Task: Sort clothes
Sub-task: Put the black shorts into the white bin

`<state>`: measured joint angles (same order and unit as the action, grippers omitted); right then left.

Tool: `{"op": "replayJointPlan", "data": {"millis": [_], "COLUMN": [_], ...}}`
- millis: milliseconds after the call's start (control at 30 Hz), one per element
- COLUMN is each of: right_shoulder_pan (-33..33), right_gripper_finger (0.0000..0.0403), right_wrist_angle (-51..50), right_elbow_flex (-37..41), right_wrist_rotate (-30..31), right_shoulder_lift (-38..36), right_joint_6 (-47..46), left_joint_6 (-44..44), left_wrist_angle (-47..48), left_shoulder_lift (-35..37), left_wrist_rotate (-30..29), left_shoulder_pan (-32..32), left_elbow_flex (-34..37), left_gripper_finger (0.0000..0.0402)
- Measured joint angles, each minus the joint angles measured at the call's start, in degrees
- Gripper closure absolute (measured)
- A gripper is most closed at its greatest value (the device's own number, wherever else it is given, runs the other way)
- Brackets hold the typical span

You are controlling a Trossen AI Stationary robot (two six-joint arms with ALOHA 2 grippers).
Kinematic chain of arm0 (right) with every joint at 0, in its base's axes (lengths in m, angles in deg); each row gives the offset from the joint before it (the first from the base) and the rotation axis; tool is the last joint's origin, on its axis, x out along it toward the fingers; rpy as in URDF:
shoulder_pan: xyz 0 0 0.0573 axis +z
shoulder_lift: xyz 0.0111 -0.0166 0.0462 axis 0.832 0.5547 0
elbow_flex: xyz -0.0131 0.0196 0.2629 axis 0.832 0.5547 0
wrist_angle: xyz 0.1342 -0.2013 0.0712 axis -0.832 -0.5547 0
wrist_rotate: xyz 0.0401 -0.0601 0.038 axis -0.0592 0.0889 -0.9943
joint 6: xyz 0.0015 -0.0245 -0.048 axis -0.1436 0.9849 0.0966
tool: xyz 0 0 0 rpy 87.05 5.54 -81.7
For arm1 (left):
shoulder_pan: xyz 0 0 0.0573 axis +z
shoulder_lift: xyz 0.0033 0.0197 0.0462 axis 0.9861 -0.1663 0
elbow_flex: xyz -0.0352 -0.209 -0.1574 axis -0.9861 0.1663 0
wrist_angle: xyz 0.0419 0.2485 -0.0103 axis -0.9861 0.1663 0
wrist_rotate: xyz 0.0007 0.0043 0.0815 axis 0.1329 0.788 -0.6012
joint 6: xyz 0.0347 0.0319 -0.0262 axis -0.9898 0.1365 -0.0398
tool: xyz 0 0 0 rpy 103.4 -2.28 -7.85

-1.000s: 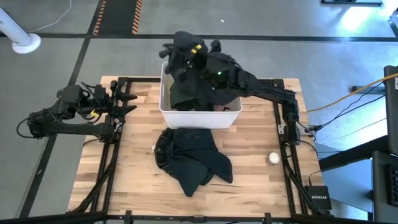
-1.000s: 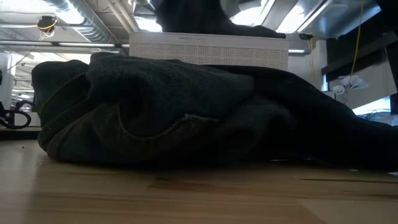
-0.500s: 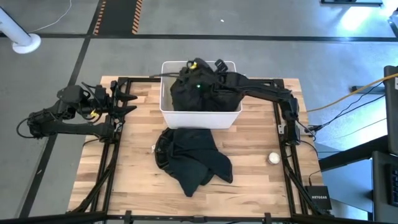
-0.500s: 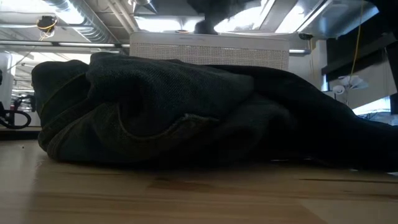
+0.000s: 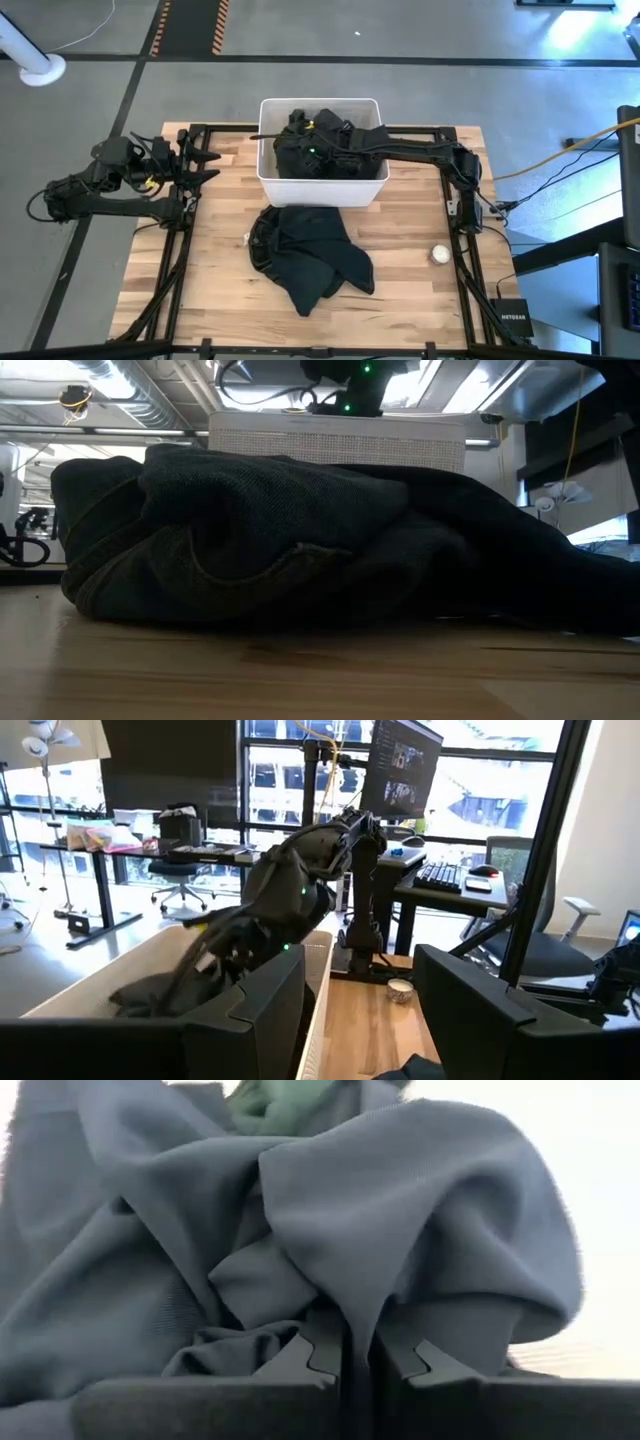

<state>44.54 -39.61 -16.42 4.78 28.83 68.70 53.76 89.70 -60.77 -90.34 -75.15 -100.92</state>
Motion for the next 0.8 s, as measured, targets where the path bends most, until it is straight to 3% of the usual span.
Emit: {"op": "replayJointPlan", "data": {"millis": [167,367,633,800], "right_shoulder_pan": [0.11,0.11,1.37,3.76], "right_gripper_finger": [0.0356,0.029,0.0185,0.015], "right_wrist_angle": [4.19,4.02,-4.8,-10.69], "right_elbow_flex": [1.38,-0.95,-15.98,-24.7], "right_wrist_rotate": [-5.47,-4.88,-3.14,-5.31], "right_shoulder_lift": [0.0,0.0,-0.34,-0.41], "right_joint_6": [-1.81,-2.81,0.39,0.44], "left_joint_6": [-0.49,-0.17,0.24,0.59], "left_wrist_angle": [0.0,0.17,0.46,1.48], "left_shoulder_lift": [0.02,0.01,0.01,0.02], "left_wrist_rotate": [-0.01,-0.01,-0.02,-0.01], "left_shoulder_pan": [0.0,0.0,0.0,0.0], "left_elbow_flex": [0.02,0.02,0.01,0.01], "left_gripper_finger": [0.0219,0.0219,0.0219,0.0219]}}
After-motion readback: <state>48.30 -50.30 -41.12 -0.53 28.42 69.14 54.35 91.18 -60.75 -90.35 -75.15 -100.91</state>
